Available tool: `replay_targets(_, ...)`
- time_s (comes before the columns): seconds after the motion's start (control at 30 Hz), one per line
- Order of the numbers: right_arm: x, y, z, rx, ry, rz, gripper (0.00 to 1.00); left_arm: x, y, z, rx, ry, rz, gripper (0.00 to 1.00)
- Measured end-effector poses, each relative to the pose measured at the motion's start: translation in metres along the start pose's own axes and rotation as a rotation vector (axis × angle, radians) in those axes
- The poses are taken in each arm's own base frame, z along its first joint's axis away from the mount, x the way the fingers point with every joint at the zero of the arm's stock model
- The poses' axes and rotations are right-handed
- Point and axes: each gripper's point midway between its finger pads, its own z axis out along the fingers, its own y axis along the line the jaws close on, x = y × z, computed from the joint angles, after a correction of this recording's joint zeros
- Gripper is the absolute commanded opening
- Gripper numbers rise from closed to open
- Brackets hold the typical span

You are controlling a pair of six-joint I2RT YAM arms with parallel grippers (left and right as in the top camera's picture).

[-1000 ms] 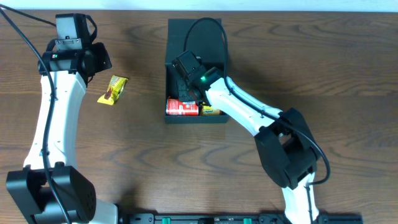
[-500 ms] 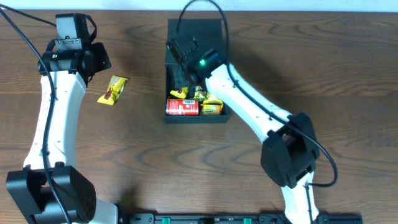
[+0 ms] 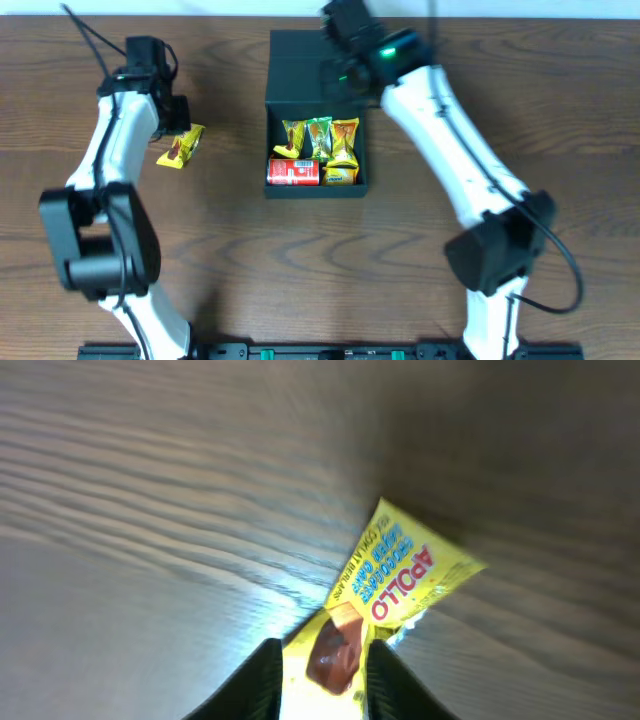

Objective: Pack container
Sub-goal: 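Grasp the yellow packet left of the box with the left gripper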

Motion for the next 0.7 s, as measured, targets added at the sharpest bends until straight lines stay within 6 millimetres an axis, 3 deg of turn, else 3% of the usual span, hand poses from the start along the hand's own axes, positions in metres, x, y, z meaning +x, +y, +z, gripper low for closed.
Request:
replay_targets(0.03, -0.006, -0.020, -0.020, 0.008, -0.021, 0.011, 0.01, 0.003, -0.002, 0.011, 0.002, 0.021, 0.035, 0.72)
replay_targets(0.07, -0.012, -0.040, -0.043, 0.019, -0.057, 0.028, 0.02, 0.005, -0.003, 0.018, 0.004, 0.030, 0.082, 0.81)
replay_targets(0.2, -0.022, -0.088, -0.115, 0.059, -0.176, 0.074, 0.02, -0.004, -0.005, 0.027, 0.006, 0.000, 0.168, 0.84)
replay_targets(0.27, -0.023, -0.099, -0.141, 0.071, -0.221, 0.081, 0.02, -0.006, -0.005, 0.031, 0.008, -0.009, 0.204, 0.80)
replay_targets(0.33, -0.020, -0.100, -0.146, 0.071, -0.221, 0.078, 0.02, -0.003, -0.009, 0.043, 0.021, 0.005, 0.269, 0.74)
replay_targets(0.47, -0.019, -0.101, -0.133, 0.072, -0.190, 0.074, 0.02, 0.008, -0.016, 0.063, 0.054, 0.052, 0.324, 0.52)
replay_targets(0.63, -0.022, -0.101, -0.131, 0.071, -0.196, 0.067, 0.02, 0.006, -0.018, 0.064, 0.062, 0.040, 0.348, 0.29)
replay_targets(0.7, -0.024, -0.100, -0.131, 0.070, -0.206, 0.066, 0.02, 0.006, -0.018, 0.064, 0.064, 0.040, 0.349, 0.27)
